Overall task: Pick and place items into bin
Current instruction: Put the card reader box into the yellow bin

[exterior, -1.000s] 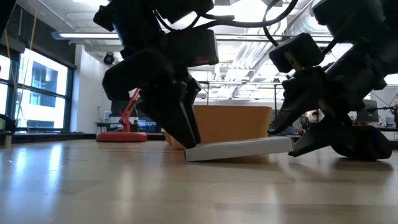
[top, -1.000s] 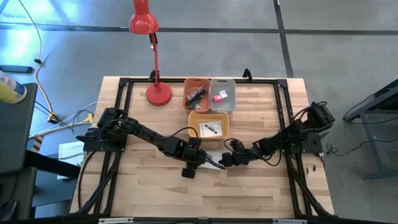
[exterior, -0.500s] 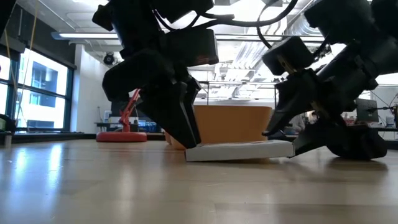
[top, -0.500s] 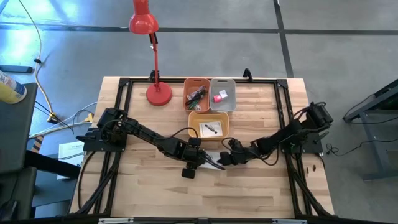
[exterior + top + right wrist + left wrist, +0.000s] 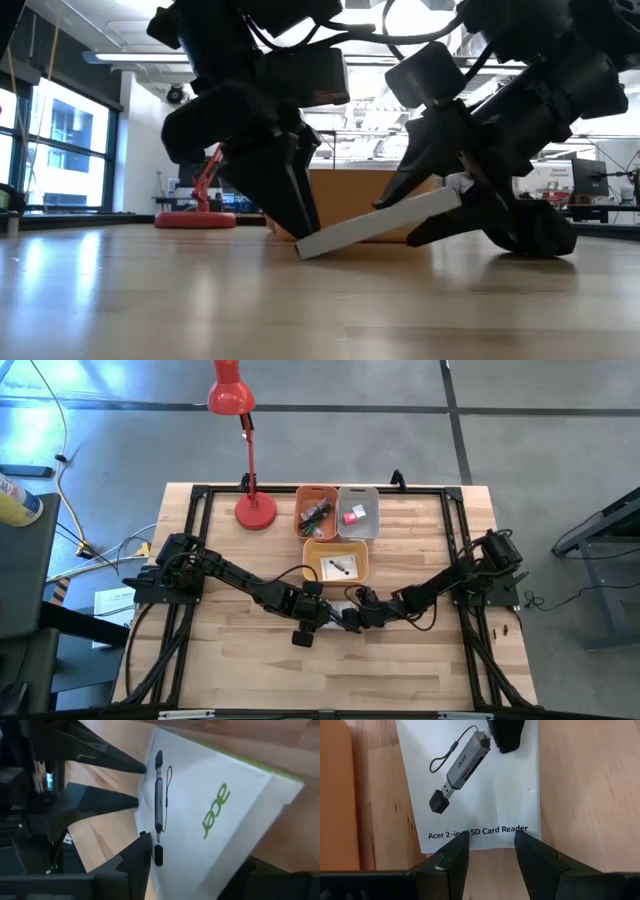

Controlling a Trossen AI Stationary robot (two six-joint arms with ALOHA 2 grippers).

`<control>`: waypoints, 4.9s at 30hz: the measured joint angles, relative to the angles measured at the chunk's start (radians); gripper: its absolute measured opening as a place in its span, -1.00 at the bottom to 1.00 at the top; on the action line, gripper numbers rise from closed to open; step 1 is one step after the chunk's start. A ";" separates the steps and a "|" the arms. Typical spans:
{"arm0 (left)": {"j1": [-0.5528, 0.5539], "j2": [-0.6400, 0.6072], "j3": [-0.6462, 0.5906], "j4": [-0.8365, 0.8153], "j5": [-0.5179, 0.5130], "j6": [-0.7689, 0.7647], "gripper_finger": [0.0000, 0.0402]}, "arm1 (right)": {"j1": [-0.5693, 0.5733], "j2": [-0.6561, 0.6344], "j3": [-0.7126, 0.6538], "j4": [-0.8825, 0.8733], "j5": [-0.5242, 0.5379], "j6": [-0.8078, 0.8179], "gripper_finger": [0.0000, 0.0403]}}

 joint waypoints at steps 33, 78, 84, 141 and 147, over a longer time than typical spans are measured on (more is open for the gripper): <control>0.001 -0.133 -0.002 -0.094 -0.018 -0.020 -0.26 | 0.034 -0.078 -0.005 0.008 0.139 -0.152 -0.73; -0.344 -0.315 0.000 -0.419 -0.408 -0.518 -0.25 | -0.269 -0.623 -0.004 -0.495 0.066 -0.414 -0.74; -0.370 -0.315 0.000 -0.421 -0.436 -0.569 -0.25 | -0.357 -0.553 -0.004 -0.450 -0.053 -0.424 -0.74; -0.372 -0.315 0.000 -0.452 -0.489 -0.602 -0.25 | -0.438 -0.306 -0.002 -0.195 -0.163 -0.372 -0.62; -0.372 -0.315 0.000 -0.454 -0.497 -0.601 -0.25 | -0.459 -0.306 -0.002 -0.195 -0.162 -0.353 -0.50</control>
